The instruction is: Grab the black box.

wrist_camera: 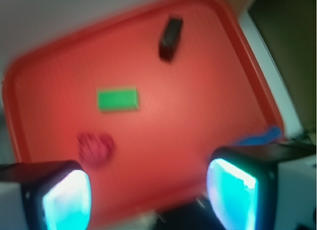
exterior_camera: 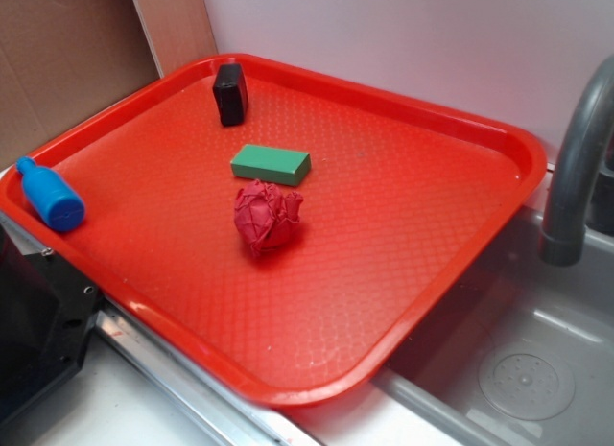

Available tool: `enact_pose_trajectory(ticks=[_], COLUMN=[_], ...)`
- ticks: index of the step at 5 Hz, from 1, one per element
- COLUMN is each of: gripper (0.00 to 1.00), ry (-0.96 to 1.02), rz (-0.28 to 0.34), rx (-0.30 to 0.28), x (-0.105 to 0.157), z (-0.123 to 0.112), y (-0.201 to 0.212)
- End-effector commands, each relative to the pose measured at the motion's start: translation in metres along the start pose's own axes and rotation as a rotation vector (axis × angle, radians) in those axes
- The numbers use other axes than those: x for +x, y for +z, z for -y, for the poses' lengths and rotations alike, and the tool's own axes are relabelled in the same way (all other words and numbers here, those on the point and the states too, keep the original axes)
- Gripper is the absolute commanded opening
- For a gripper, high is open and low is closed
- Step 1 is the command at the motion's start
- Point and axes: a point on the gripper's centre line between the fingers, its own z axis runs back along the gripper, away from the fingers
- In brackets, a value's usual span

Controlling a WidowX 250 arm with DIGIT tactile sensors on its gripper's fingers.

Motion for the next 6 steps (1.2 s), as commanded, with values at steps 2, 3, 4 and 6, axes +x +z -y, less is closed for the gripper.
enact_pose_trajectory(ticks=[2,3,4,6], gripper=[1.00,1.00,1.00,1.00], ry=[0.179,0.179,0.179,0.142], rz=[0.227,0.227,0.227,0.179], rx=[0.158,0.158,0.158,0.199], x=[0.058,0.058,0.058,0.099], z=[-0.039,-0.039,-0.039,-0.046], y=[-0.031,-0.031,-0.031,-0.080])
